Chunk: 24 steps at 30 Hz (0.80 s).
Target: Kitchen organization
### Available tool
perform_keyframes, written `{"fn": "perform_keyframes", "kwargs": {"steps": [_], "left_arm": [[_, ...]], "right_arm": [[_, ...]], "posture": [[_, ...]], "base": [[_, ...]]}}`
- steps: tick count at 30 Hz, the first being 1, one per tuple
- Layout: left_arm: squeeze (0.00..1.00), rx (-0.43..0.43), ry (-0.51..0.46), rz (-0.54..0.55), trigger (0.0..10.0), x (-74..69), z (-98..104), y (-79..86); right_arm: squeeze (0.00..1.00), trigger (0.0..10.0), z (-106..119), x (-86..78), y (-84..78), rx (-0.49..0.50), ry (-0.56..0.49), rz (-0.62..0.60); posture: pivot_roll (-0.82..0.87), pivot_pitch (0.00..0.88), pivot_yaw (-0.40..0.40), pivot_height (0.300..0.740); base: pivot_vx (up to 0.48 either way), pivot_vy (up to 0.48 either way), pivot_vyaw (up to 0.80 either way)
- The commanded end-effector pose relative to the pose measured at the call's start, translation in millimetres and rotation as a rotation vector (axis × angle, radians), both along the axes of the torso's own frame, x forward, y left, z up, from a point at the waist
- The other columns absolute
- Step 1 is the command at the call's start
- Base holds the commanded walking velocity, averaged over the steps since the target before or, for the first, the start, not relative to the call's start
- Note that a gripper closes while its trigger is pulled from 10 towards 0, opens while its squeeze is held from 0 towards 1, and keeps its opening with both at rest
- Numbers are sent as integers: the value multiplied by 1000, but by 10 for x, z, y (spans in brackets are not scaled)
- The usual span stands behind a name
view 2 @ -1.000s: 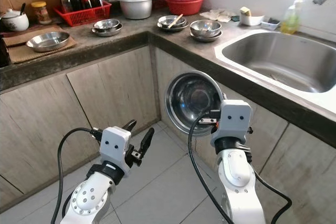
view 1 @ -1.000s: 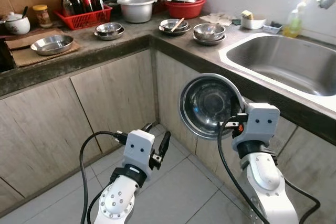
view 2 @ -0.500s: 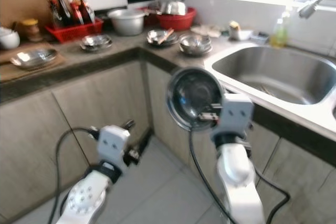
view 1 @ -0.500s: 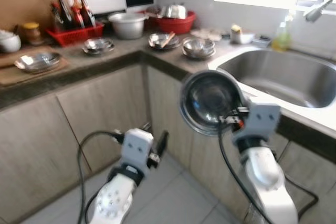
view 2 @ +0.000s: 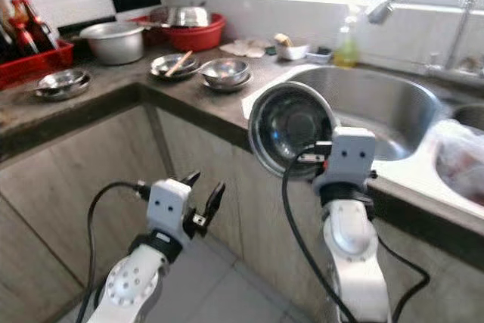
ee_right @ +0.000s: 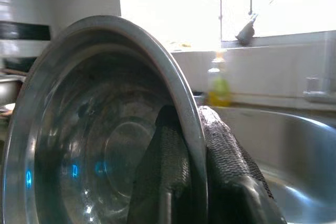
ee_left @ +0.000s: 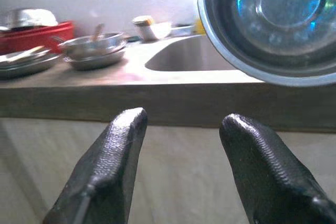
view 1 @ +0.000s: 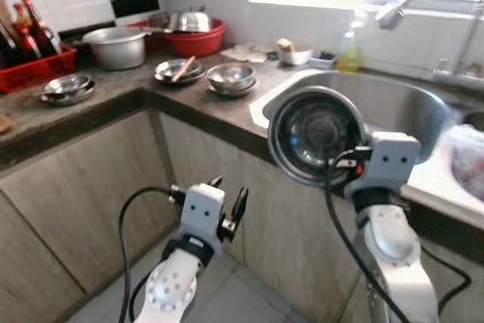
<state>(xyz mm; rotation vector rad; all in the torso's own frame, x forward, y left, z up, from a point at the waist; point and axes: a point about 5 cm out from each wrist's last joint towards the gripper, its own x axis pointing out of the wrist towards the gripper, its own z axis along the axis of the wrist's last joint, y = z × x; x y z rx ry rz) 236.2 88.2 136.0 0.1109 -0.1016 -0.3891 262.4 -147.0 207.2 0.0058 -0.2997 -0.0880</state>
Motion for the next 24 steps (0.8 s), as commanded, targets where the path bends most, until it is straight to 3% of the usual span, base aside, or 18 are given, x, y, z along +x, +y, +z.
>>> {"fn": "perform_keyframes", "kwargs": {"steps": [1, 24], "left_arm": [[0, 9, -1, 24, 10000, 15, 3, 60], [0, 18, 12, 39, 10000, 16, -37, 77]], "right_arm": [[0, 10000, 48, 19, 73, 8, -14, 30], [0, 10000, 127, 127, 50, 5, -14, 34]], "posture": [[29, 0, -12, 740], [28, 0, -19, 740]], "base": [[352, 0, 0], [343, 0, -117]]}}
